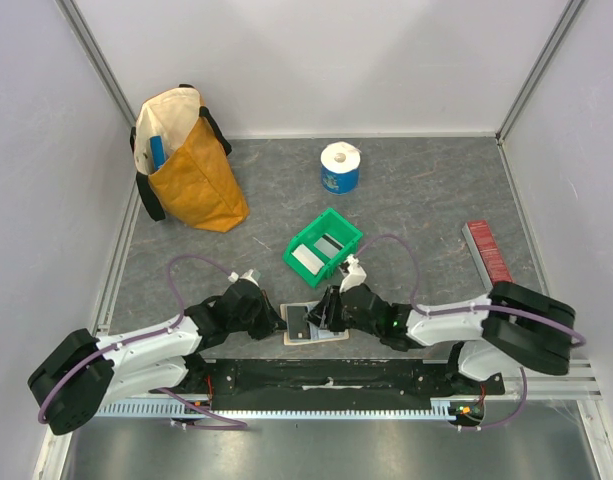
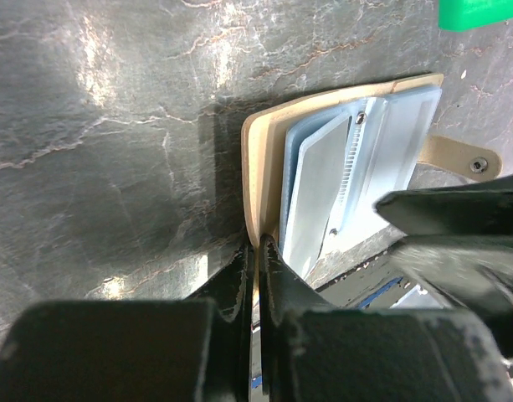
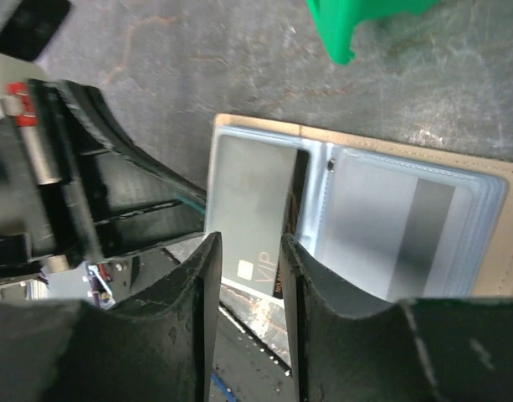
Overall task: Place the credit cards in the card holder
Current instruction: Insert the credit card into the card holder.
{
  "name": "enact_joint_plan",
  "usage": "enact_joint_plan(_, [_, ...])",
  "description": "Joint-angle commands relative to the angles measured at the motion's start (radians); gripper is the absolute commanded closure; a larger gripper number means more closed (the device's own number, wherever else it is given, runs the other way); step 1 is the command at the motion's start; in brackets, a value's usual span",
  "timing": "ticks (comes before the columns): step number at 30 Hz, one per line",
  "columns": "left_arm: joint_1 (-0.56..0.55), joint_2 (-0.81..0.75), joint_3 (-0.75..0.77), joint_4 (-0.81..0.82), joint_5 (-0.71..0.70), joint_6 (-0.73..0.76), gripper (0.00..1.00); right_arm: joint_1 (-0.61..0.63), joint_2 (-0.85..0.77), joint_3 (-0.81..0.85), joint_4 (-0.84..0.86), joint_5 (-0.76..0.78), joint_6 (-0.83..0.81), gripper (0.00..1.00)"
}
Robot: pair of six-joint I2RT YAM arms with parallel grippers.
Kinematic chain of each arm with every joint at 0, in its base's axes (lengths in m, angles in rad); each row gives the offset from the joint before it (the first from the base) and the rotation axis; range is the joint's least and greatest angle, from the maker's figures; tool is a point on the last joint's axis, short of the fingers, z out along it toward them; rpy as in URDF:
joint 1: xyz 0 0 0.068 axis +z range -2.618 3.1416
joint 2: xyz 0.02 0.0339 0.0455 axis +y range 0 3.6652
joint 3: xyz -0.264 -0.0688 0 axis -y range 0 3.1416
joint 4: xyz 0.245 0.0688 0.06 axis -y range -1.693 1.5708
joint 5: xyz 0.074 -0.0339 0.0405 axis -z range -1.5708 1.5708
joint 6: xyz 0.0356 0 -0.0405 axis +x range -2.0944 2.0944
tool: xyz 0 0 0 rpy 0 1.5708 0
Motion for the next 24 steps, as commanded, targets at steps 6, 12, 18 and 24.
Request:
enact_joint_plan(6, [0.001, -0.024, 0.02, -0.076, -0.049, 0.053, 0.98, 0.004, -0.29, 0.063, -0.282, 0.221, -0.159, 0.33])
enact_joint_plan(12, [0.0, -0.035, 0.02, -0.075, -0.046, 0.052, 0.98, -0.017, -0.358, 0.178, -0.442, 0.282, -0.3, 0.16])
enact_joint_plan(18, [0.001, -0.034, 0.025, -0.067, -0.035, 0.055, 0.98, -0.105, -0.289, 0.295, -0.48, 0.163, -0.399, 0.14])
enact_joint_plan(24, [-0.002, -0.035, 0.032, -0.072, -0.026, 0.067, 0.98, -0.198, -0.149, 0.443, -0.531, 0.017, -0.48, 0.13])
